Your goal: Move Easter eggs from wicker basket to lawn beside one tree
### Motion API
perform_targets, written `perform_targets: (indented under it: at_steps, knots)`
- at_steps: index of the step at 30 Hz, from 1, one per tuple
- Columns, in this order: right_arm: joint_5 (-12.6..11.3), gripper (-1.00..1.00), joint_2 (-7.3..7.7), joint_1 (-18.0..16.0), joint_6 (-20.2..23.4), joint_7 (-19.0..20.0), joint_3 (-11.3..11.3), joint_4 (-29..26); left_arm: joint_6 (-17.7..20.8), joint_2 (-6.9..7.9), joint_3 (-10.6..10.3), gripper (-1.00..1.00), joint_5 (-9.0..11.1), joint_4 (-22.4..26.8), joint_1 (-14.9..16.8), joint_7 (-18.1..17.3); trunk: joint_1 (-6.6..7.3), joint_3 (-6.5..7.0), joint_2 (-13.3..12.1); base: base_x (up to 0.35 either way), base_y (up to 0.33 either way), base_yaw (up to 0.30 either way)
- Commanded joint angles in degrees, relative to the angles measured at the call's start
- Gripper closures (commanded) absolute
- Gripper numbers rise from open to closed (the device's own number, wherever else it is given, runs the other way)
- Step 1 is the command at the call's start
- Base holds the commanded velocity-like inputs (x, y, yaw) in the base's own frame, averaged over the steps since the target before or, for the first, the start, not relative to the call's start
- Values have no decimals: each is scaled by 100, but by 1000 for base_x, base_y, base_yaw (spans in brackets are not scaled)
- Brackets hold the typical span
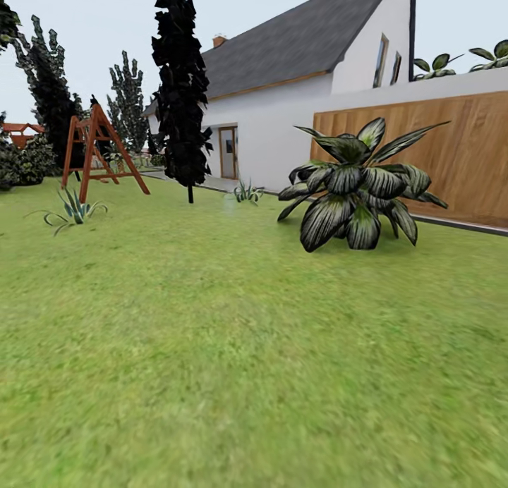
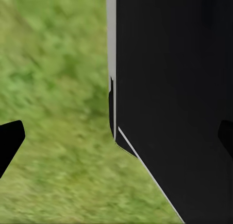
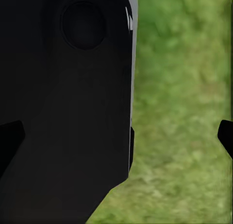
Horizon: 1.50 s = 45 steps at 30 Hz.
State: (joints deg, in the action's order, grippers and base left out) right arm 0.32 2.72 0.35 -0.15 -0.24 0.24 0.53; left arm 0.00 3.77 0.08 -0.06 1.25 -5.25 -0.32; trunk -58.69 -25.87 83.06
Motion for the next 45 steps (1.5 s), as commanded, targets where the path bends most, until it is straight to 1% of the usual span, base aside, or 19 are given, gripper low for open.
perform_targets:
  at_steps: [1,28,34,45]
  knots:
    - [4,-100,1,0,-2,-2,3,-1,0,0,1,-100,-2,9,-3,-3,-4,-3,1,316,0,253]
    - [14,-100,1,0,-3,-3,5,-1,-2,0,1,-100,-3,15,-3,-3,-4,-3,1,316,0,262]
    - [234,-100,1,0,-3,-3,8,-1,-2,0,1,-100,-2,16,-3,-3,-4,-3,1,316,0,272]
    - [258,-100,1,0,-3,-3,3,-1,-3,0,1,-100,-3,14,-3,-3,-4,-3,1,316,0,272]
